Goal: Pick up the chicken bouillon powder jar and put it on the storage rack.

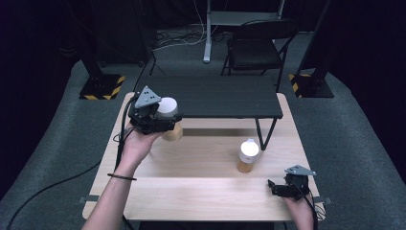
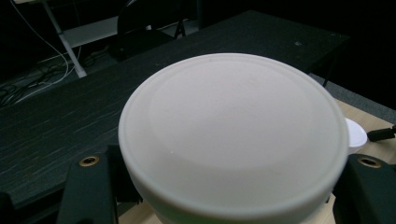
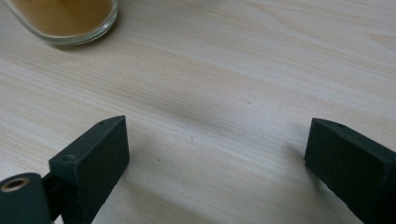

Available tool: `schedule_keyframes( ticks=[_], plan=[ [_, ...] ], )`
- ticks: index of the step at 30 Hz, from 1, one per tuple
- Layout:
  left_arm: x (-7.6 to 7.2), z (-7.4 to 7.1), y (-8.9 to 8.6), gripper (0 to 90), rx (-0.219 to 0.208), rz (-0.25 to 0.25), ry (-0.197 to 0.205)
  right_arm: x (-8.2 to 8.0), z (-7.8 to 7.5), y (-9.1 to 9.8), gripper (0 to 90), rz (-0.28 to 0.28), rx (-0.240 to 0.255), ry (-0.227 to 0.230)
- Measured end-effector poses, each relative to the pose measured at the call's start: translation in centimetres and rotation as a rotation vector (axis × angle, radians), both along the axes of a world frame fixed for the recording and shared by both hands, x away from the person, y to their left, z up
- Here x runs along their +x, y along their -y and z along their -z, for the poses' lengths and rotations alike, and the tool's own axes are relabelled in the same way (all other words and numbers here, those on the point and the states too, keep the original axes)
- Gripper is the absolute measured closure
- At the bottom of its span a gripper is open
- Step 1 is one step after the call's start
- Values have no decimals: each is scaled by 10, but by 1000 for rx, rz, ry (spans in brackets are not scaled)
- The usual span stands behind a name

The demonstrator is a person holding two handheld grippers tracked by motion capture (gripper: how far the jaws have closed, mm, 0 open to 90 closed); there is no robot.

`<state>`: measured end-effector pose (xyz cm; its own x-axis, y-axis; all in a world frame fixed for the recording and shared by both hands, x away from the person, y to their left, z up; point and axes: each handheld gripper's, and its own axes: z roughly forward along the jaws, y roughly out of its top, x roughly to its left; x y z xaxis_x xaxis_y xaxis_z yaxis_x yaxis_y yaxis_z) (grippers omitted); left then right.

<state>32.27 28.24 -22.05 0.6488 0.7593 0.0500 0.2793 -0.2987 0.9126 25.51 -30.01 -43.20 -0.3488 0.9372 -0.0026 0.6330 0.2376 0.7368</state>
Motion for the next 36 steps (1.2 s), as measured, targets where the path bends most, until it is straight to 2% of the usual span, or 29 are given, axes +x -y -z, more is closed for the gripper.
schedule_keyframes(
  ticks=[5, 10, 14, 22, 25, 31, 36],
  plan=[
    [6, -11, -1, 331, -21, 7, 3, 0, 0, 0, 56, 0, 0, 0],
    [12, -23, 5, 331, -1, -7, 12, 0, 0, 0, 56, 0, 0, 0],
    [19, -28, 9, 331, -3, -20, 7, 0, 0, 0, 56, 0, 0, 0],
    [36, -38, 21, 331, 20, -61, 9, 0, 0, 0, 56, -1, 1, 0],
    [44, -40, 24, 331, 20, -72, 8, 0, 0, 0, 56, -2, 0, 1],
    [62, -36, 26, 331, -26, -100, -16, 1, 0, 1, 56, -2, 1, 2],
    [69, -30, 32, 331, -18, -138, -14, 1, 0, 1, 56, -3, 3, 2]
  ],
)
